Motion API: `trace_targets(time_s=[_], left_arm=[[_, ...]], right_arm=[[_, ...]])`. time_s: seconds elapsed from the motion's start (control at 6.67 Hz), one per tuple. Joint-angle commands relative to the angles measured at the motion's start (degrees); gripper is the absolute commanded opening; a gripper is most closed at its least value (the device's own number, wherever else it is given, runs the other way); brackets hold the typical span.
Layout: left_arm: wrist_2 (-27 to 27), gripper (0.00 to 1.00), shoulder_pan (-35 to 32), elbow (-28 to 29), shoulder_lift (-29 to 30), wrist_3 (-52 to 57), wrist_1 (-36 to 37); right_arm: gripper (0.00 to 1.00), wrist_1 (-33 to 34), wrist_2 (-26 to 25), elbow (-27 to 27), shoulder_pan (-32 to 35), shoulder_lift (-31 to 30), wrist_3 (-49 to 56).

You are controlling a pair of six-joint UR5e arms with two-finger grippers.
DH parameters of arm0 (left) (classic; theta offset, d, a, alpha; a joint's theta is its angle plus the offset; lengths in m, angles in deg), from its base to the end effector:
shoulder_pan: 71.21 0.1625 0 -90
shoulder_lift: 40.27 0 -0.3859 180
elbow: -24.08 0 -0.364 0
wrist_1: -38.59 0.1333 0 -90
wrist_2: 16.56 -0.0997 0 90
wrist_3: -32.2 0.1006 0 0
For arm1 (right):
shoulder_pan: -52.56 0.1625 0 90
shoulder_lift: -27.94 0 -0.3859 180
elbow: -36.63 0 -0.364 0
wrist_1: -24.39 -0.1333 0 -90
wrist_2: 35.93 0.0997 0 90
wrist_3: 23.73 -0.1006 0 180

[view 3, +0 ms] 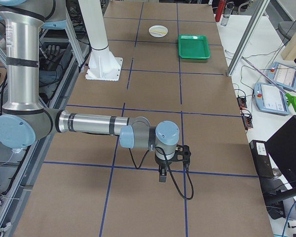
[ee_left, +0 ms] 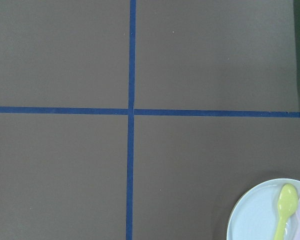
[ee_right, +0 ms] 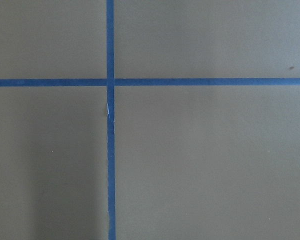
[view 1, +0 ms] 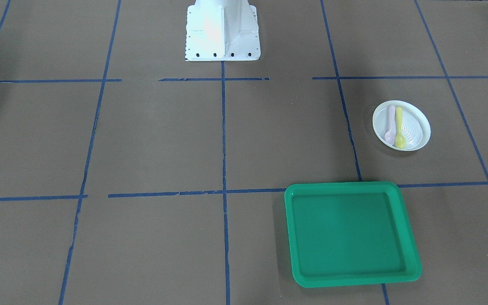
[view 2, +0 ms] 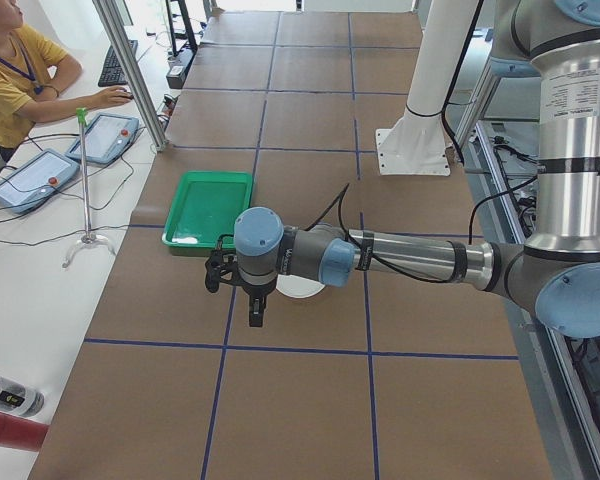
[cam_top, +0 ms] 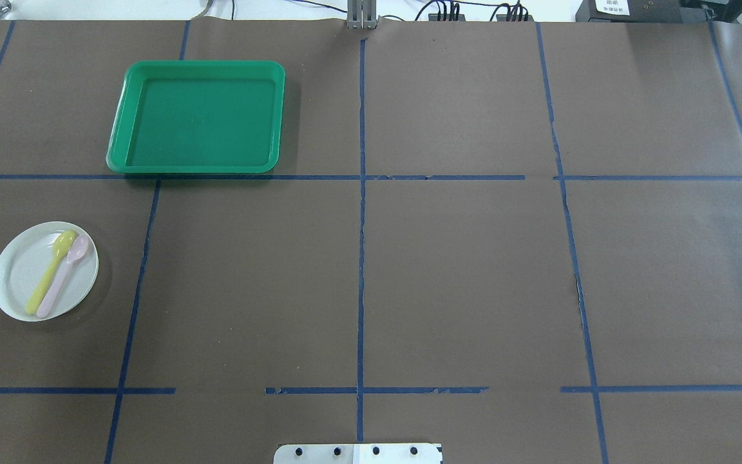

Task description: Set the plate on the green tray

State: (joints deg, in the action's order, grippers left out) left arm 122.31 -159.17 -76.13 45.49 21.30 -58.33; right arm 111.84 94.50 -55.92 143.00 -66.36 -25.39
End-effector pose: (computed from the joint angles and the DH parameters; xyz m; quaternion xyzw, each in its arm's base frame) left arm -0.0416 -0.4472 0.5517 0.0552 0.4199 -0.0236 0.9056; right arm 0.0714 -0.4351 0.6336 0.0029 -0.3456 0.0148 0.9383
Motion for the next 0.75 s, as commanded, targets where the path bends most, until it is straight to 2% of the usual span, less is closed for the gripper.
trace_targets(time_s=[0.0,0.15,0.3,0.45,0.6], left_arm=[[-1.65,1.0,2.07,-0.68,-1.98,0.26,1.37],[-3.24,1.0,3.22,0.01,-1.48,-0.08,1.38],[-7.34,1.0,3.15,0.19,-0.95,0.09,0.95],[-7.64,1.0,3.5,0.02,-1.21,0.35,-0.02],[-1.73,1.0,9.42,2.63,-2.08,-2.87,-7.42]], right_arm=[[1.0,0.0,0.09,0.0,0.0,0.0,0.0],[1.0,0.0,0.0,0.0,0.0,0.0,0.0],[1.0,0.0,0.0,0.0,0.0,0.0,0.0],[1.0,0.0,0.0,0.0,0.0,0.0,0.0],[1.0,0.0,0.0,0.0,0.0,0.0,0.0]])
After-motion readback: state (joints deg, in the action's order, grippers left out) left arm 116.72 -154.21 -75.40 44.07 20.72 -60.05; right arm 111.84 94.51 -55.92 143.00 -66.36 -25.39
